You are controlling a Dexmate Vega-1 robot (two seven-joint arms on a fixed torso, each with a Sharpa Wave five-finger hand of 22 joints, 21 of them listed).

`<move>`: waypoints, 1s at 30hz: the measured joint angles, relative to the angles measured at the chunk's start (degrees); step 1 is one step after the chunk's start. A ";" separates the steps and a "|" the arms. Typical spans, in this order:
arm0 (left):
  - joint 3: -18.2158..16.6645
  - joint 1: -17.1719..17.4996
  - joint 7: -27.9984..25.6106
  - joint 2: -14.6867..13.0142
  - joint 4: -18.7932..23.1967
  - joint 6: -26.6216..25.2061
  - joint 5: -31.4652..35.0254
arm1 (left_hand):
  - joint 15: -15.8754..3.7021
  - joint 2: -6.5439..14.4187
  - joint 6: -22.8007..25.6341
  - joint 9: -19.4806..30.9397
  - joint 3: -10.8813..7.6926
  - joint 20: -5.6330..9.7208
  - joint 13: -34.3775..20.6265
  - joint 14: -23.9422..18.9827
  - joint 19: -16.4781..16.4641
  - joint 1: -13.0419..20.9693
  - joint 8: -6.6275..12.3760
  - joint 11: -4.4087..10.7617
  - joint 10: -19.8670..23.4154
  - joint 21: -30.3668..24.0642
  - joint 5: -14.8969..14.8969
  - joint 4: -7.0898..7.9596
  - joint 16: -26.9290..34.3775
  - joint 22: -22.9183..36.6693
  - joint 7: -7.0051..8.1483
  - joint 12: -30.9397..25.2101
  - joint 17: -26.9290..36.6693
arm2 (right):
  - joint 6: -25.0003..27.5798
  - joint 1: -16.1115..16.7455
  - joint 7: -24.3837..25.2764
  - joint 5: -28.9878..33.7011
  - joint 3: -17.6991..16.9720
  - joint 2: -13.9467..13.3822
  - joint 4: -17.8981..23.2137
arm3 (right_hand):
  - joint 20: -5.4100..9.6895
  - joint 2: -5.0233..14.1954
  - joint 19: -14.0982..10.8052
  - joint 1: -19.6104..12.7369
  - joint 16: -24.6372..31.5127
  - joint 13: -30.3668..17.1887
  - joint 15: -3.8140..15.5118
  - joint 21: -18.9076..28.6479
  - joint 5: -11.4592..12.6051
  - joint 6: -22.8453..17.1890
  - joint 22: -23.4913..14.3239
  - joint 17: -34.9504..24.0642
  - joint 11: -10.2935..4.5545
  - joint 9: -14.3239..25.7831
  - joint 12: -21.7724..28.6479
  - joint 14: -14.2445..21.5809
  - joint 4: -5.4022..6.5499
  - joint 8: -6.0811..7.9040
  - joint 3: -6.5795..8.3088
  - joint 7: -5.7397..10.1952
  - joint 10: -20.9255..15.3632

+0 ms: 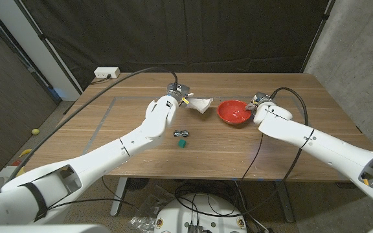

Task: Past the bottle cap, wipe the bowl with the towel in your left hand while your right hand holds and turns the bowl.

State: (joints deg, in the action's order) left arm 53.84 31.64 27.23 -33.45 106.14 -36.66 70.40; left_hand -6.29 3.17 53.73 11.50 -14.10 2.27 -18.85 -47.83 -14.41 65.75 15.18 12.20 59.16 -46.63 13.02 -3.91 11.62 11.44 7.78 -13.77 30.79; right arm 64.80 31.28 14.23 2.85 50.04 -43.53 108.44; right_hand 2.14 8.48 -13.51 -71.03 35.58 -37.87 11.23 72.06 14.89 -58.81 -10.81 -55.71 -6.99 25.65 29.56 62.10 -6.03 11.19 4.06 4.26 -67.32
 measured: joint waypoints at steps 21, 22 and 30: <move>-0.37 -1.11 12.61 1.59 -0.45 2.73 6.82 | 3.98 -5.86 -38.89 0.74 12.06 -6.45 5.61 34.28 10.90 -13.19 -4.81 -3.90 -42.78 6.07 5.12 7.57 -1.29 -0.80 2.34 3.84 -10.93 | 0.49 0.54 -1.08 -0.95 -0.41 -1.17 1.55 | -1.15 -1.60 5.62 9.67 -23.19 8.73 -7.18 -3.02 -1.20 26.31 0.70 22.02 3.82 -10.10 -17.89 -22.94 2.61 -1.14 0.11 -0.23 31.45; -0.47 -1.03 12.85 1.59 -0.37 2.86 6.89 | 4.01 -5.98 -40.84 0.67 12.55 -6.59 5.77 35.51 11.40 -13.90 -4.98 -3.85 -44.35 6.45 5.29 7.97 -1.29 -0.80 2.20 3.84 -11.38 | 0.47 0.54 -1.09 -1.00 -0.41 -1.17 1.55 | -1.59 -1.75 6.06 10.42 -23.95 9.45 -7.43 -3.18 -1.20 26.88 0.70 22.88 3.95 -10.47 -18.54 -24.43 2.92 -1.01 -0.19 -0.30 33.21; -3.55 1.57 11.36 0.91 2.24 3.54 5.66 | 4.50 -6.11 -49.96 0.47 16.16 -7.31 6.35 41.36 14.17 -19.47 -5.02 -5.10 -52.69 8.50 5.63 11.10 -1.29 -0.79 2.44 3.58 -13.51 | -2.13 2.61 -0.99 -2.85 -2.83 -2.25 3.17 | -6.04 -2.88 13.05 24.78 -25.42 15.88 -9.33 -8.05 -1.88 31.24 0.74 29.17 9.16 -12.86 -19.02 -37.00 9.45 -0.58 -5.00 -1.83 42.04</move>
State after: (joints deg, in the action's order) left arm 50.30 33.21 38.59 -32.54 108.38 -33.11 76.06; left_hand -1.80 -2.94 3.77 11.97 2.05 -5.04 -12.50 -6.47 -0.23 46.28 10.15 7.11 6.47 -38.13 18.65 7.19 10.34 10.65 10.22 -10.19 17.28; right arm 62.67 33.89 13.24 0.00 47.21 -45.77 111.61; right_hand -3.90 5.59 -0.46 -46.26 10.16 -21.99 1.89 64.01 13.02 -27.57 -10.07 -26.54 2.17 12.79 10.54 25.10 3.42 10.62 -0.94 2.44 -25.28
